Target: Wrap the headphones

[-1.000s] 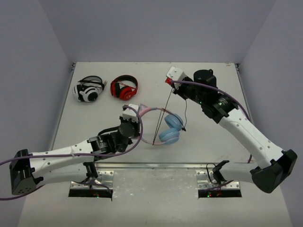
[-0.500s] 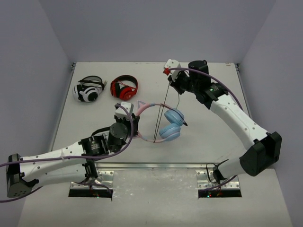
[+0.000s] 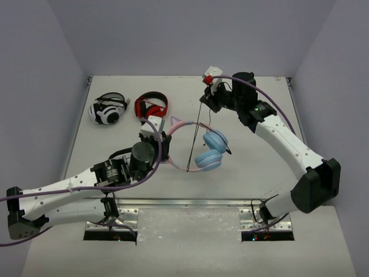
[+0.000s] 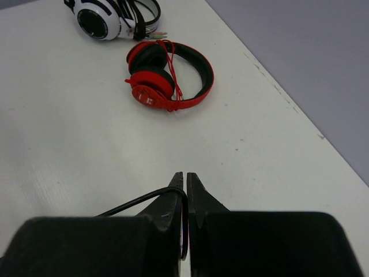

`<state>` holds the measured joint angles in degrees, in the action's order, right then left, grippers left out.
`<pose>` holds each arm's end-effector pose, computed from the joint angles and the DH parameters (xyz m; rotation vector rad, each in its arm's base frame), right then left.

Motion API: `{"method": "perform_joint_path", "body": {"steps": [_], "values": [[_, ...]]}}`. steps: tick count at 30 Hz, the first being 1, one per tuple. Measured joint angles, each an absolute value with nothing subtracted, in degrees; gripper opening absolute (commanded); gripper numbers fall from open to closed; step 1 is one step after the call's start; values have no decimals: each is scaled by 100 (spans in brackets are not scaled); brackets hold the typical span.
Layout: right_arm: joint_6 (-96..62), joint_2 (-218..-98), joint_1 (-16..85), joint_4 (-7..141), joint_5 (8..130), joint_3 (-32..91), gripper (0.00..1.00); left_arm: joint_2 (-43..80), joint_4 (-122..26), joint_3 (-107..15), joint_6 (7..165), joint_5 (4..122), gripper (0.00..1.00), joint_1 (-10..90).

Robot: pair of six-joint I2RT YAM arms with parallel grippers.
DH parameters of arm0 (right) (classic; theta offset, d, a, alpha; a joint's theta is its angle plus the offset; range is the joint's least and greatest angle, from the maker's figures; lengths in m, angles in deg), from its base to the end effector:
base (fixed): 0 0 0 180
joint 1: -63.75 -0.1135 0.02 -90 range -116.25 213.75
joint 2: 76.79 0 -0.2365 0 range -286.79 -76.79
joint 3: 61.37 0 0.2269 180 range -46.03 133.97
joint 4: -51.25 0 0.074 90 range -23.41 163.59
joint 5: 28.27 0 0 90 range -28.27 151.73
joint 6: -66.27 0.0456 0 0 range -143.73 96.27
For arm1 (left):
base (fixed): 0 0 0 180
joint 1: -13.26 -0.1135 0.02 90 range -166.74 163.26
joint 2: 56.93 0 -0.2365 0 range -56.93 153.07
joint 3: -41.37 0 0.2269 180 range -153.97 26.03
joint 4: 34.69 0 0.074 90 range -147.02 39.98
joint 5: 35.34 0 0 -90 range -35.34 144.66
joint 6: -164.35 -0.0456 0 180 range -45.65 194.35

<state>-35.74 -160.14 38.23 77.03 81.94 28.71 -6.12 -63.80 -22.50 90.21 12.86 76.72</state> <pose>0.2895 0.1557 0.3369 -0.8385 1.7189 0.4948 0.1145 -0.1612 0.3182 0.2417 1.7733 -0.3208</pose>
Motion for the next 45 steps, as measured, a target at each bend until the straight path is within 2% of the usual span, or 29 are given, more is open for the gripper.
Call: {"method": "perform_joint_path", "body": {"steps": [2, 4, 5, 13, 18, 22, 28, 37, 41, 45], "values": [[-3373, -16014, 3910, 7484, 8349, 2703, 8, -627, -6442, -2350, 8981, 1253, 0, 7672], [-3122, -16006, 4039, 7137, 8577, 2394, 20, -671, -6485, -2466, 8922, 1231, 0, 7672], [-2988, -16006, 4107, 6966, 8684, 2219, 22, -713, -6505, -2514, 8874, 1238, 0, 7676], [-1305, -16036, 4337, 4730, 10056, 936, 27, -1095, -6402, -3098, 8319, 1572, 0, 7825], [-29, -16480, 4310, 2949, 10834, 895, 25, -1021, -6123, -3712, 8081, 1526, 0, 7827], [590, -16930, 4216, 2140, 11038, 895, 24, -912, -5948, -4071, 7908, 1325, 0, 7827], [883, -17544, 3873, 1707, 11031, 910, 21, -706, -5742, -4527, 7541, 910, 0, 7829], [1088, -18187, 3434, 1218, 10944, 1024, 1, -636, -5316, -4864, 7058, 193, 0, 7829], [1132, -18253, 3274, 1028, 10819, 965, 1, -529, -4920, -4864, 6656, -399, 1, 7833], [1219, -18025, 3126, 586, 10614, 381, 1, -243, -4182, -4912, 6074, -1009, 1, 7722]]}}
